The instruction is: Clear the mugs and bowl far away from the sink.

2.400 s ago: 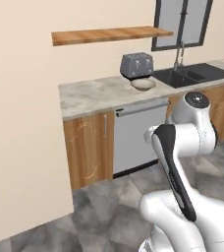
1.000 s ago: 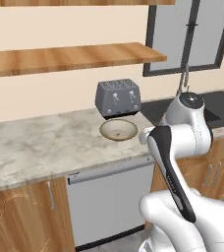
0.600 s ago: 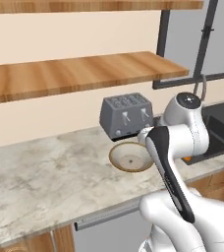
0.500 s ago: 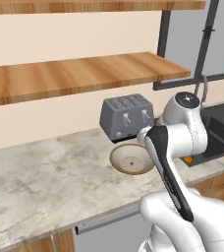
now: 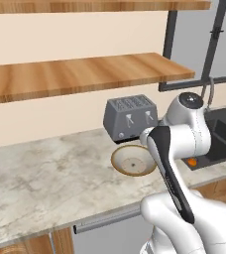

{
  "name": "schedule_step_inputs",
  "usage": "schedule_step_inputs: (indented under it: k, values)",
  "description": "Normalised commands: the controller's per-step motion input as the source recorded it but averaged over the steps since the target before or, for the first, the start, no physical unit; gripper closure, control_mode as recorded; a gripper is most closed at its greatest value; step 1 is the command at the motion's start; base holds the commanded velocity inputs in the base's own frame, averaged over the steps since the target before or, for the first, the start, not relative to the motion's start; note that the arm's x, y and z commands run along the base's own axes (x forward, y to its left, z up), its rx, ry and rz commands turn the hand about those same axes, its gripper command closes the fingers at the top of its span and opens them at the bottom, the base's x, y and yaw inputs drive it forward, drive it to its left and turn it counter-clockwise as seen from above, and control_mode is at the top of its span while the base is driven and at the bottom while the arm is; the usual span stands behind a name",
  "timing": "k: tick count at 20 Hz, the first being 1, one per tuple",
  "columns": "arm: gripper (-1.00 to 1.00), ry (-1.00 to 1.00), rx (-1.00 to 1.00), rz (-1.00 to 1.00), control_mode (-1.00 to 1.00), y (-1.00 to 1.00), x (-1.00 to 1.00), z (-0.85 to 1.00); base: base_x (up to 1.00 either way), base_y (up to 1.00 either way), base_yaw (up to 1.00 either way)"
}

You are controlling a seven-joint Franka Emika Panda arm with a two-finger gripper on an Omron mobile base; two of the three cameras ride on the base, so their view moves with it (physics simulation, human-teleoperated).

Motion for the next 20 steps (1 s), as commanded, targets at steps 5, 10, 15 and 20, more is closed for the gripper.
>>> schedule_step_inputs:
  k: [5, 10, 15, 20]
  values:
    - [-1.00, 0.00, 0.00, 0.00, 1.00, 0.00, 0.00, 0.00, 0.20, -0.24, 0.26]
    - [-1.00, 0.00, 0.00, 0.00, 1.00, 0.00, 0.00, 0.00, 0.09, 0.00, 0.04]
    - [-1.00, 0.09, 0.15, 0.01, -1.00, -0.17, 0.00, -0.14, 0.00, 0.00, 0.00]
    - [-1.00, 0.16, 0.26, 0.00, -1.00, -0.47, 0.00, -0.06, 0.00, 0.00, 0.00]
